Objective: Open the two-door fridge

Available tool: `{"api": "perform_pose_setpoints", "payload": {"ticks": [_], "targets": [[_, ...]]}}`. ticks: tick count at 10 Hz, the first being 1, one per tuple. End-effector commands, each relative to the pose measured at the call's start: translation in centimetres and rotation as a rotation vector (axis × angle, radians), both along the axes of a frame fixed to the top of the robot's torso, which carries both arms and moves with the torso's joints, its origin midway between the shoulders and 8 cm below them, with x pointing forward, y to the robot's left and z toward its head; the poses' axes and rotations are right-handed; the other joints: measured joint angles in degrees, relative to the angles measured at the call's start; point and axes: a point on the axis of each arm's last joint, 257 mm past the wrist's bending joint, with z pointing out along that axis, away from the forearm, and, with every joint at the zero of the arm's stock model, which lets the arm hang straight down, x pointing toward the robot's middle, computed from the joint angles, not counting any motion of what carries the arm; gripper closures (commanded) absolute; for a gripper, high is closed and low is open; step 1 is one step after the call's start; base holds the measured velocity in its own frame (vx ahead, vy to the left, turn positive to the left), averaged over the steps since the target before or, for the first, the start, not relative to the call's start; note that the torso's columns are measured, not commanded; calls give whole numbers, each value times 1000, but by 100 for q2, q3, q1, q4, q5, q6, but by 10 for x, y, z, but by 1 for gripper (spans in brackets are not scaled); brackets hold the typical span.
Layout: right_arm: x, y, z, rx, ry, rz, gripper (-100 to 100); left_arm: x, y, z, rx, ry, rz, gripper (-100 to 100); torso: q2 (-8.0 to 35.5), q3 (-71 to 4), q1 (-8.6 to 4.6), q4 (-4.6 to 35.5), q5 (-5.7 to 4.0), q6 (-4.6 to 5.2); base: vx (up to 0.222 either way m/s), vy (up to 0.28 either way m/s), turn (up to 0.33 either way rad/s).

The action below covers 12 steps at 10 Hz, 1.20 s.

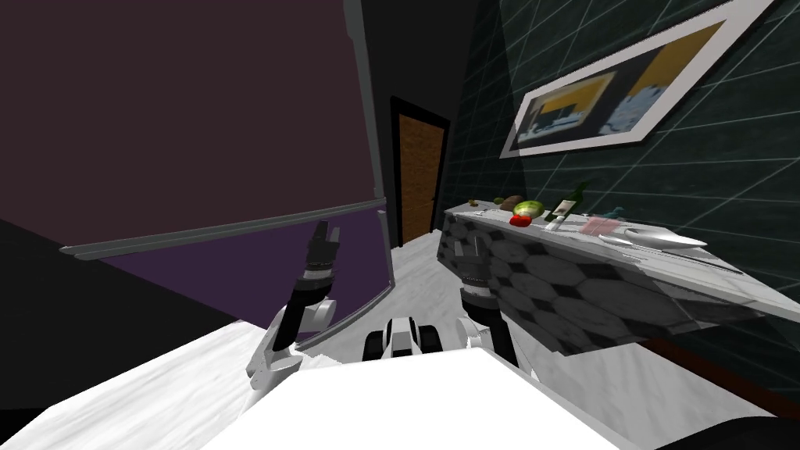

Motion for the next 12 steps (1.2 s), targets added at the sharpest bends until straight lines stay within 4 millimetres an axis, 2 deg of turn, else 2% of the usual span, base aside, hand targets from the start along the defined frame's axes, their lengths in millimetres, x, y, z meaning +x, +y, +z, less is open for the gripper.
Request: {"api": "perform_pose_setpoints", "payload": {"ticks": [1,2,3,5,6,7,8,10,11,12], "targets": [[0,0,0,0,0,0,0,23,-4,-2,27,35,3,-100,12,6,2,2,1,0,-74,41,-66],[0,0,0,0,0,0,0,37,-4,-8,45,67,9,-100,12,8,-1,4,0,-4,-74,31,-132],[0,0,0,0,0,0,0,38,-5,-4,46,58,6,-100,13,8,-3,4,-1,0,-61,39,-70],[0,0,0,0,0,0,0,66,-6,-10,83,107,18,-100,12,7,8,3,2,0,-102,59,-146],[0,0,0,0,0,0,0,69,-8,-4,84,104,16,-100,30,17,7,8,2,0,-96,51,-120],[0,0,0,0,0,0,0,83,-9,-6,103,128,23,-100,16,12,1,6,0,-3,-75,46,-147],[0,0,0,0,0,0,0,85,-10,-3,103,127,22,-100,6,4,-2,2,-1,-1,-59,36,-74],[0,0,0,0,0,0,0,114,-10,-8,144,182,40,-100,6,3,0,1,0,1,-85,46,-172],[0,0,0,0,0,0,0,116,-14,1,145,173,36,-100,19,12,7,5,2,-1,-80,34,-76],[0,0,0,0,0,0,0,130,-12,-4,167,207,48,-100,15,11,0,5,0,-4,-79,40,-143]]}}
